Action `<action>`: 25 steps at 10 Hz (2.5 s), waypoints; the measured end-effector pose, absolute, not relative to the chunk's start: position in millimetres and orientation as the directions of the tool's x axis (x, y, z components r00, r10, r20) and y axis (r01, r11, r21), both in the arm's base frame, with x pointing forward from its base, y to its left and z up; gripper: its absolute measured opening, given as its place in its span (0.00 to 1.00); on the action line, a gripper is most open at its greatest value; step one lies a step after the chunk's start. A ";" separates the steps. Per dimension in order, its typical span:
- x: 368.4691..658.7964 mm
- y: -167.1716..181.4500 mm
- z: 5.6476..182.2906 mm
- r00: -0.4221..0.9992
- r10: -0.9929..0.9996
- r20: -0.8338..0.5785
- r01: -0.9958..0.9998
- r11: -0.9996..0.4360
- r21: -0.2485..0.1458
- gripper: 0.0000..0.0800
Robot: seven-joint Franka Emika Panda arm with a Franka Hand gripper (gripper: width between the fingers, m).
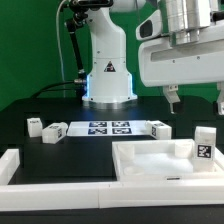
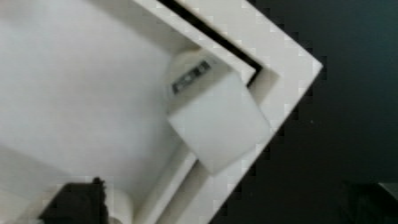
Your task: Assemble square table
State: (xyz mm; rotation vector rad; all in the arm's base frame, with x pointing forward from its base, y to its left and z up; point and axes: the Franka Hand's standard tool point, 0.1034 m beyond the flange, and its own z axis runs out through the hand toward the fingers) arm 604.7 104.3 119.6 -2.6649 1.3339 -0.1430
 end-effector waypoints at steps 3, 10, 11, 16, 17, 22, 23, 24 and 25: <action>599.2 109.9 117.5 0.755 -0.653 0.054 -0.638 -0.751 -0.172 0.81; 547.0 119.3 94.3 0.983 -0.174 0.064 -0.169 -0.982 -0.083 0.81; 537.1 121.4 89.3 0.987 -0.141 0.078 -0.136 -0.988 -0.074 0.81; 535.9 117.1 87.3 0.978 0.190 0.089 0.194 -0.980 -0.041 0.81; 521.9 117.7 79.6 0.975 0.213 0.060 0.216 -0.976 -0.035 0.81; 483.2 114.3 61.4 0.931 0.362 -0.056 0.362 -0.932 -0.004 0.81; 477.9 114.0 60.1 0.929 0.356 -0.097 0.357 -0.934 -0.011 0.81; 468.1 114.5 59.7 0.918 0.334 -0.211 0.337 -0.941 -0.026 0.81; 453.6 112.3 57.3 0.894 0.297 -0.335 0.307 -0.951 -0.024 0.81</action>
Offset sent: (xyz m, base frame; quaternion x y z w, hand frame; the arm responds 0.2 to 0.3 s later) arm 0.0000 0.0000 0.0000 0.0000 0.0000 -0.1938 0.9810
